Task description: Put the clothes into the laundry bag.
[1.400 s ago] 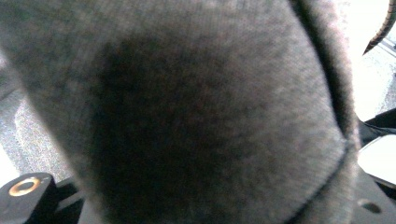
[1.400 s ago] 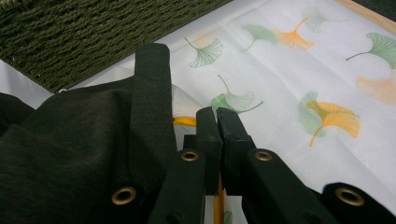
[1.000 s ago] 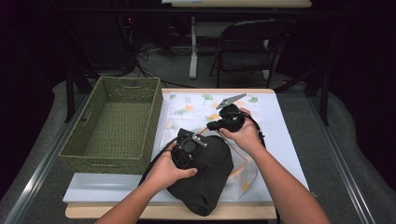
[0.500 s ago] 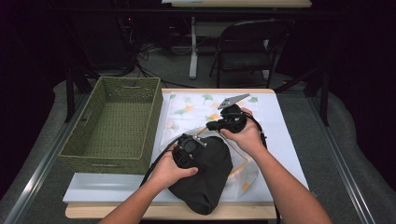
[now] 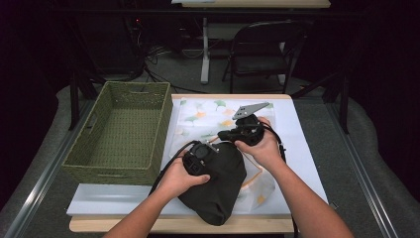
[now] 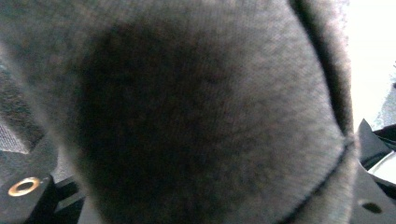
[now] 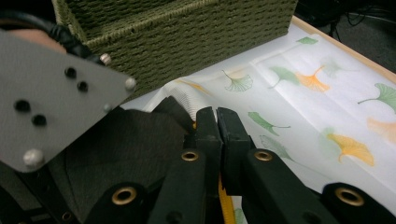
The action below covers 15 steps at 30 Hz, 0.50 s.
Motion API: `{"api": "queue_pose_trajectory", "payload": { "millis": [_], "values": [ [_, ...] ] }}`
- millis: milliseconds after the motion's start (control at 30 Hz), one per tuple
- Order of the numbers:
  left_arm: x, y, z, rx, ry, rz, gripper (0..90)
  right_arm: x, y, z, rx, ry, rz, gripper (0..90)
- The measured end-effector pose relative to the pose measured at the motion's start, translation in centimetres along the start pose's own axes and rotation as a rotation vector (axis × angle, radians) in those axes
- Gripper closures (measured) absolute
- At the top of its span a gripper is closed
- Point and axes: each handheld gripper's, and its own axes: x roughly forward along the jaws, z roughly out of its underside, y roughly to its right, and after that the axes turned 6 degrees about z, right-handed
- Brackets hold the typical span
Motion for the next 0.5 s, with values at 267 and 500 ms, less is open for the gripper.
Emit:
{"api": "queue_pose_trajectory", "payload": {
  "millis": [267,500],
  "values": [
    [-0.2,-0.6,-0.4,-0.026,0.019,-0.01,49.3,-0.3,0.0,-0.2,0.013,0.02,-0.002,88.5],
    [1.9,-1.5,0.1,-0.065,0.033,-0.008,48.1,0.1,-0.1,0.8,0.029,0.024,-0.01,88.5]
  ]
}}
